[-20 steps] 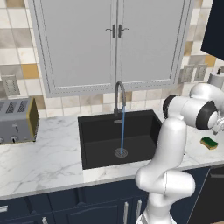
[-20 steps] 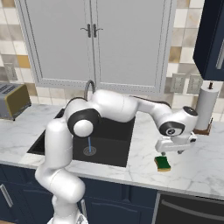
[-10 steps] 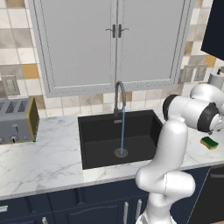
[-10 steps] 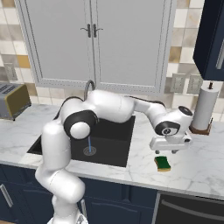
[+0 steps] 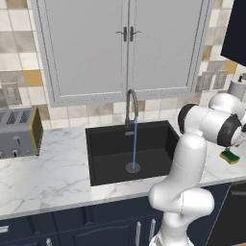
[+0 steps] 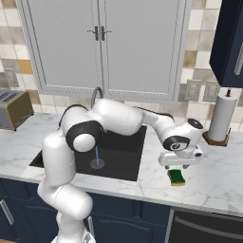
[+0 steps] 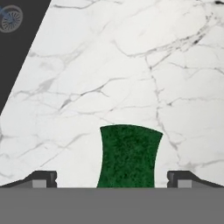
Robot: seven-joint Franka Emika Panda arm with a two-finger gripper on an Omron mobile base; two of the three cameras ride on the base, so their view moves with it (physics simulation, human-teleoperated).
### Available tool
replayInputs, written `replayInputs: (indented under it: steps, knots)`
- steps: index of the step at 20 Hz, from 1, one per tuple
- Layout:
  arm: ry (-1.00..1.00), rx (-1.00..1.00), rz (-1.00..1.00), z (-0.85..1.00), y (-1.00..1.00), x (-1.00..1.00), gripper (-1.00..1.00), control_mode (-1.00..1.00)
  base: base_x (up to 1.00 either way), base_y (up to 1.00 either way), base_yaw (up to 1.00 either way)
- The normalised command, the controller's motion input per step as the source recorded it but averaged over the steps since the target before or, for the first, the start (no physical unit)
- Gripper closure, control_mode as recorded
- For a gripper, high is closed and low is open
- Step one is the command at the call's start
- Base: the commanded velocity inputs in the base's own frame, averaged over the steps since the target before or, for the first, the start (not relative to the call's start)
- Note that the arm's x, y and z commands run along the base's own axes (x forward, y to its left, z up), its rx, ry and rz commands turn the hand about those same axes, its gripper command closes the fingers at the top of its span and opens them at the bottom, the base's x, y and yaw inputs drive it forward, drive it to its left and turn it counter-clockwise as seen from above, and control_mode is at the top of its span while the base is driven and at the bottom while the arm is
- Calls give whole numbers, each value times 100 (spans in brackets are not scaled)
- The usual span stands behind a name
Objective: Soak the sponge with water for a few seconds and then drop it inside the sink.
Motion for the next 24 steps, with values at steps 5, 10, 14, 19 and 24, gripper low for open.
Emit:
replayInputs:
  steps: [5,10,14,19,24]
  knots:
    - [-3,0,0,-26,0,10,-100,-100,0,0,0]
    - [0,0,0,-12,-2,17,-100,-100,0,0,0]
    - [0,0,0,-8,-9,14,-100,-100,0,0,0]
    - [0,0,0,0,-13,1,-100,-100,0,0,0]
    - [0,0,0,0,-10,0,-100,-100,0,0,0]
